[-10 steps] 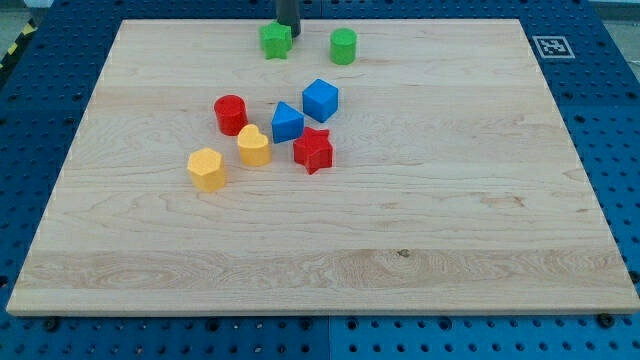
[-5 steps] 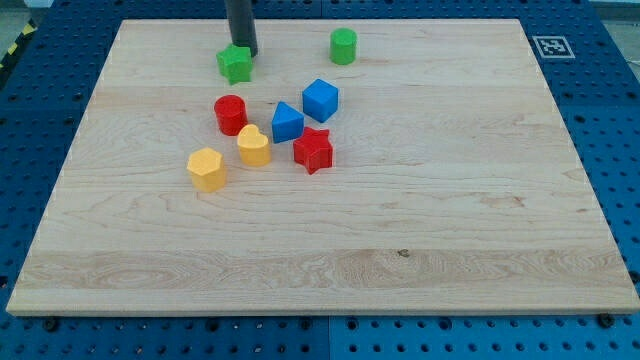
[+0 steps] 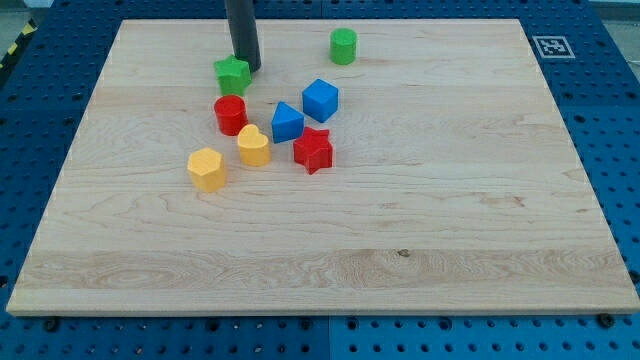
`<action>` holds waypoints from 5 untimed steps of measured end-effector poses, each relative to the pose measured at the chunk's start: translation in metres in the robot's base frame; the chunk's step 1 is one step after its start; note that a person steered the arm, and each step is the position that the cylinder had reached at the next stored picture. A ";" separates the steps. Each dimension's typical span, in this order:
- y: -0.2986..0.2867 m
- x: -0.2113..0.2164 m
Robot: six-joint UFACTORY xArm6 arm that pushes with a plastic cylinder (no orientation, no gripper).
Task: Place the green star at the top left of the red circle
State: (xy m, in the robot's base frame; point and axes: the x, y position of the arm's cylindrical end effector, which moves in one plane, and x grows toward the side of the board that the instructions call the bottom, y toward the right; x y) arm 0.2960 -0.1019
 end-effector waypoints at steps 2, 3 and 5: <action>-0.011 0.023; -0.029 0.025; -0.036 0.039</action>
State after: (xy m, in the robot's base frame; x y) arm 0.3346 -0.1380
